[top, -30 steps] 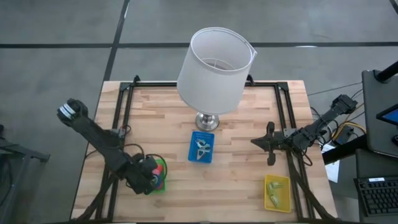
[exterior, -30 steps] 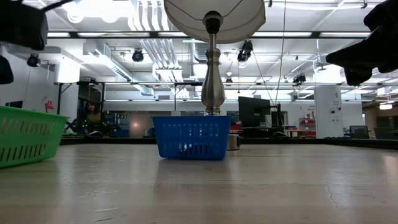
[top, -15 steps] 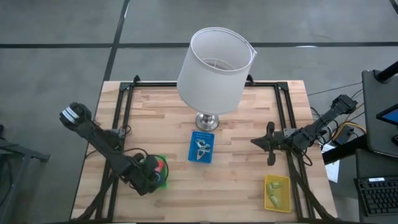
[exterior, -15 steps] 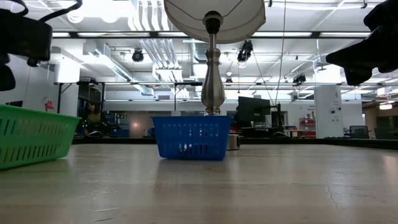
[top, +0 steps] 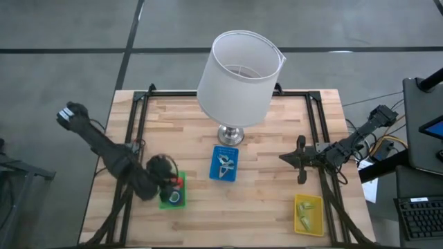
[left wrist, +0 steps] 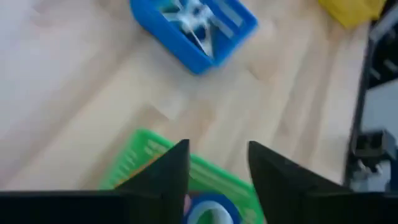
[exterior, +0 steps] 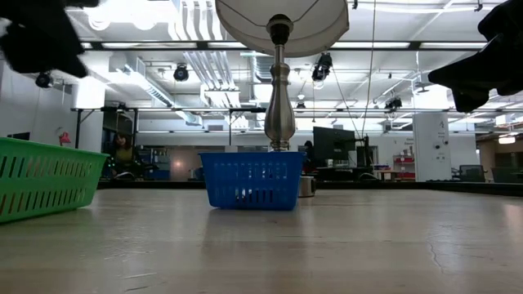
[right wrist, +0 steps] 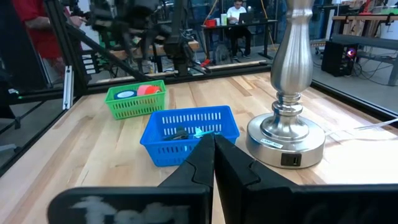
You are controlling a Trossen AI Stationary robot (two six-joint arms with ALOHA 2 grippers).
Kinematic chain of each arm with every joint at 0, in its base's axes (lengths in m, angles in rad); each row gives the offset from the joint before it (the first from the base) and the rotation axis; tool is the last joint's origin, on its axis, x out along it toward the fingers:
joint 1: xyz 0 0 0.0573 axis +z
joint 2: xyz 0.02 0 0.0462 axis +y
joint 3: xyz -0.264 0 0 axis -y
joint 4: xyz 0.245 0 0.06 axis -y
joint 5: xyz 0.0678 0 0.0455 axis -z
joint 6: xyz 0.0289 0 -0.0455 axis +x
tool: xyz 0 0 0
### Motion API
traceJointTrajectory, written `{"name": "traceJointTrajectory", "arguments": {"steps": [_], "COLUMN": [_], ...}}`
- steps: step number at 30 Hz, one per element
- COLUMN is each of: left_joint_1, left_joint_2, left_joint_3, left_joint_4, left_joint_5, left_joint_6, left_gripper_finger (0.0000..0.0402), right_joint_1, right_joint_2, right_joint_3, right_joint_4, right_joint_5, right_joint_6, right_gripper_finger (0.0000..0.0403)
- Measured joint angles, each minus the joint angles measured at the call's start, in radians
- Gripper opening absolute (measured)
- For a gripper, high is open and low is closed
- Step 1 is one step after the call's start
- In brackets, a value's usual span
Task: Pick and place Stapler, Stapler remover, tape
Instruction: Return to Home Position
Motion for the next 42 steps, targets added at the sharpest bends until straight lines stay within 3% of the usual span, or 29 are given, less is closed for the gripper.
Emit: {"name": "traceJointTrajectory", "arguments": {"steps": [3,6,9,11,14,22,26,32,42], "left_joint_1": [0.101,0.196,0.279,0.313,0.345,0.357,0.354,0.354,0.353], "left_joint_2": [-0.063,-0.105,-0.111,-0.127,-0.189,-0.438,-0.534,-0.648,-0.843], "left_joint_3": [-0.036,-0.107,-0.196,-0.25,-0.337,-0.573,-0.605,-0.606,-0.733], "left_joint_4": [0.054,0.333,0.679,0.835,0.949,0.942,0.955,0.956,0.973], "left_joint_5": [0.05,0.199,0.435,0.499,0.456,0.257,0.291,0.318,0.337], "left_joint_6": [0.112,0.345,0.569,0.68,0.768,0.855,0.863,1.025,1.039], "left_gripper_finger": [0.0106,0.0026,0.0013,0.0015,0.0012,0.0015,0.0027,0.0027,0.003], "right_joint_1": [0.0,0.0,0.0,0.0,0.0,0.0,0.0,0.0,0.0], "right_joint_2": [0.0,0.0,0.0,0.0,0.0,0.0,0.0,0.0,0.0], "right_joint_3": [0.0,0.0,0.0,0.0,0.0,0.0,0.0,0.0,0.0], "right_joint_4": [0.0,0.0,0.0,0.0,0.0,0.0,0.0,0.0,0.0], "right_joint_5": [0.0,0.0,0.0,0.0,0.0,0.0,0.0,0.0,0.0], "right_joint_6": [0.0,0.0,0.0,0.0,0.0,0.0,0.0,0.0,0.0], "right_gripper_finger": [0.0009,0.0009,0.0009,0.0009,0.0009,0.0009,0.0009,0.0009,0.0009]}}
